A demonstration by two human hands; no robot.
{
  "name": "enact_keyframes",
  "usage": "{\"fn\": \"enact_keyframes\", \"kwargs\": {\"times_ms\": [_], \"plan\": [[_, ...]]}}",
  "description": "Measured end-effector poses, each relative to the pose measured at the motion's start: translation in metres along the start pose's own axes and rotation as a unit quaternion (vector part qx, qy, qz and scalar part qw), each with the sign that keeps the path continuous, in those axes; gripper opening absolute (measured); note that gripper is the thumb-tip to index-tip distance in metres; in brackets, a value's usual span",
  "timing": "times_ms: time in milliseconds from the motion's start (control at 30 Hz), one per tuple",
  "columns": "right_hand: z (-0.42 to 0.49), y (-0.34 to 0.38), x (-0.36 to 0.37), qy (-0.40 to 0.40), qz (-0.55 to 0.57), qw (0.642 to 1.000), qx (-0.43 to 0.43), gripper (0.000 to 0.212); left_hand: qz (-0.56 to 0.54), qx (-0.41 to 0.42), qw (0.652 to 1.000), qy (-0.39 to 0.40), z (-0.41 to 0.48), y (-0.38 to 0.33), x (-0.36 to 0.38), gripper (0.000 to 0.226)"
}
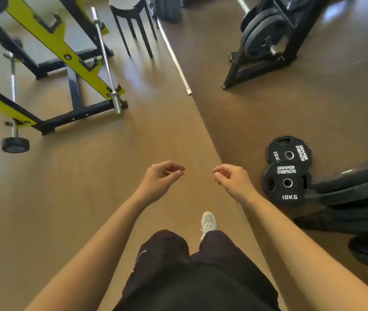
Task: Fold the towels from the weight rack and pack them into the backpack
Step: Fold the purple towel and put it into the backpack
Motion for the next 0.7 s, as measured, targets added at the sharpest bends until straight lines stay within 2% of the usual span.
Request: {"fn": "enact_keyframes", "kwargs": {"times_ms": [133,367,700], "plan": [[0.063,0.044,-0.024,0.010,-0.008,1.000,0.020,0.015,-0.017,-0.023,0.999,-0.027,0.057,0.003,-0.031,0.012],[0.192,0.149,-0.033,0.040,-0.056,0.998,0.006,0.015,-0.056,-0.027,0.997,-0.048,0.185,0.034,-0.110,0.013],[0.357,0.312,-0.067,0.008,-0.055,0.998,0.017,0.017,-0.048,-0.015,0.998,-0.030,0.402,0.045,-0.245,0.011]]}}
Point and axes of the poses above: each hand's wrist, its own z-axis towards the middle knuckle, its own x-axis out of the palm, y = z × x, the point moved 3 cm from there along z, towards the middle knuckle, and after that the axes turned 13 degrees about x, right-handed, at the moved point
